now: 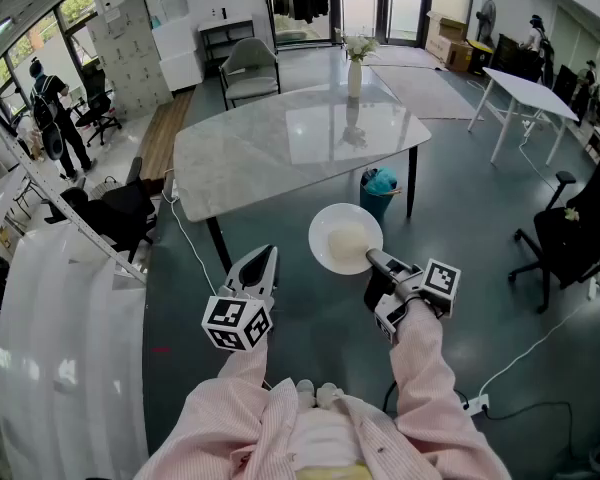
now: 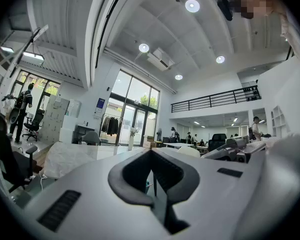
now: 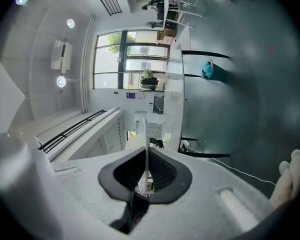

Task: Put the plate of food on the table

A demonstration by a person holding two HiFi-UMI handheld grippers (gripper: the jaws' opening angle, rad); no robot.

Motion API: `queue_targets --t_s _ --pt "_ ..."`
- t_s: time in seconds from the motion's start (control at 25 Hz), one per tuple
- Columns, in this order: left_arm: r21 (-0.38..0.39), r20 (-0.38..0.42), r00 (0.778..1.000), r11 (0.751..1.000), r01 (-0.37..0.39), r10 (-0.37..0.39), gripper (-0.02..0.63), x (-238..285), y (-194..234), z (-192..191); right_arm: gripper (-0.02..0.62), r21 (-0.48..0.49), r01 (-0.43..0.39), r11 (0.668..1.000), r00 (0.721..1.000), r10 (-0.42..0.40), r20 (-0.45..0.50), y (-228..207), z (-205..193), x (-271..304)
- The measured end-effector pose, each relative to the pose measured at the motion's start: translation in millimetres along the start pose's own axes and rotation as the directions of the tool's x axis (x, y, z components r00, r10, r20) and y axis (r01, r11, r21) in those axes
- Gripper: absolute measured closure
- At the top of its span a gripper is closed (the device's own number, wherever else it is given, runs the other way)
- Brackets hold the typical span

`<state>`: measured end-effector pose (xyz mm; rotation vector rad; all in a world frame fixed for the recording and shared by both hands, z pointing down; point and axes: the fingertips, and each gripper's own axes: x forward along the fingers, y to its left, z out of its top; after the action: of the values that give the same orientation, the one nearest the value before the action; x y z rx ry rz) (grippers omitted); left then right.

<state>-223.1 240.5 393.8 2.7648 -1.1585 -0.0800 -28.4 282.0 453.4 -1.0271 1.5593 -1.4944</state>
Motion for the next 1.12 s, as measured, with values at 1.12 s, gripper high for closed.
queue_targets --t_s 1.12 --pt "-0.013 -0.015 1.000 1.000 -0.015 0.015 0.609 54.7 -9.8 -15.6 0.578 0.027 -0.013 1.000 1.000 0.014 -0.016 -15.3 53.1 13.0"
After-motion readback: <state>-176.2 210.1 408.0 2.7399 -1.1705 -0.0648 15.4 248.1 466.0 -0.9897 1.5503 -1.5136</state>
